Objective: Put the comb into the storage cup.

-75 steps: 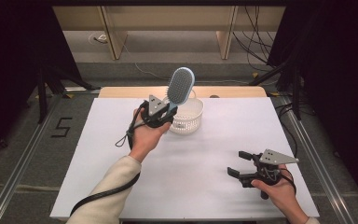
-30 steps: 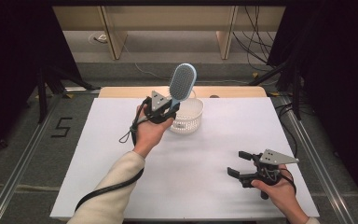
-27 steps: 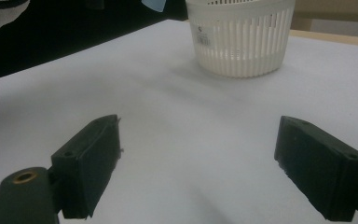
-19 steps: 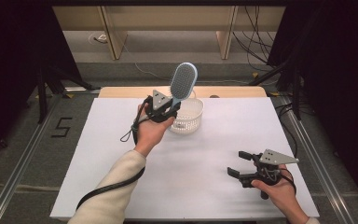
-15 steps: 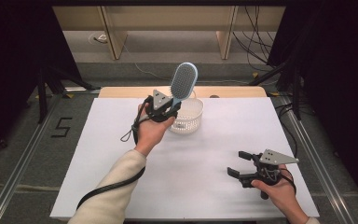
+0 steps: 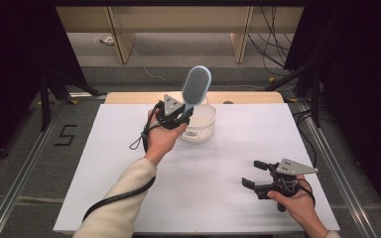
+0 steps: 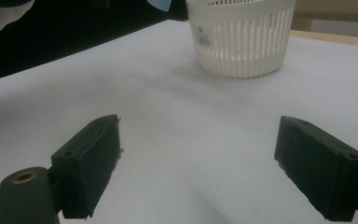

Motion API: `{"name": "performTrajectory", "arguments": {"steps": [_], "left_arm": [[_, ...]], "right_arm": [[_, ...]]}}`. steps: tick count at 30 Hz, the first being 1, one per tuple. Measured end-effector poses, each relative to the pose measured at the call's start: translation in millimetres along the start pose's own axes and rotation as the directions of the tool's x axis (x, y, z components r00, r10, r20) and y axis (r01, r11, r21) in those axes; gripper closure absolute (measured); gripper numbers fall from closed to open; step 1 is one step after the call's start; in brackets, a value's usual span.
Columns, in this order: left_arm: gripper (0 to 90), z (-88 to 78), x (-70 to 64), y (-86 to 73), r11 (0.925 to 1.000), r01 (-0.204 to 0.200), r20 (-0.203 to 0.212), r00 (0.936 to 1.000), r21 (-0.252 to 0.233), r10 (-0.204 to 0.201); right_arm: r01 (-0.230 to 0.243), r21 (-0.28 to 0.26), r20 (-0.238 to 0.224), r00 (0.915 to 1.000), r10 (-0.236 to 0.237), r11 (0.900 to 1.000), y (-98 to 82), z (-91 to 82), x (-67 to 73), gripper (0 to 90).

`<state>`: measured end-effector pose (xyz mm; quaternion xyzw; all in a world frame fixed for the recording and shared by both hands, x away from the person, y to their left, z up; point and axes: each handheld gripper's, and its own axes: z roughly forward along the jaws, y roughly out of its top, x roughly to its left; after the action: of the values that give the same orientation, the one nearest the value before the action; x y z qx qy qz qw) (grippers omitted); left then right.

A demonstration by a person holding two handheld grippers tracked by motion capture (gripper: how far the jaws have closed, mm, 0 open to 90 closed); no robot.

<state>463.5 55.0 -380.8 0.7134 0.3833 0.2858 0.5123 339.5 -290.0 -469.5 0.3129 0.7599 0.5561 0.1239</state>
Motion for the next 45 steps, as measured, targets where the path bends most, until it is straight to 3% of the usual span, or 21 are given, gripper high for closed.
{"name": "performTrajectory", "arguments": {"steps": [45], "left_arm": [[69.5, 6.9, -0.6, 12.0, 0.9999, -0.015, 0.002, 0.9999, 0.001, 0.015]], "right_arm": [[-0.003, -0.001, -0.002, 1.0000, 0.003, 1.000, -0.1, 0.2, -0.3, 15.3]]}}
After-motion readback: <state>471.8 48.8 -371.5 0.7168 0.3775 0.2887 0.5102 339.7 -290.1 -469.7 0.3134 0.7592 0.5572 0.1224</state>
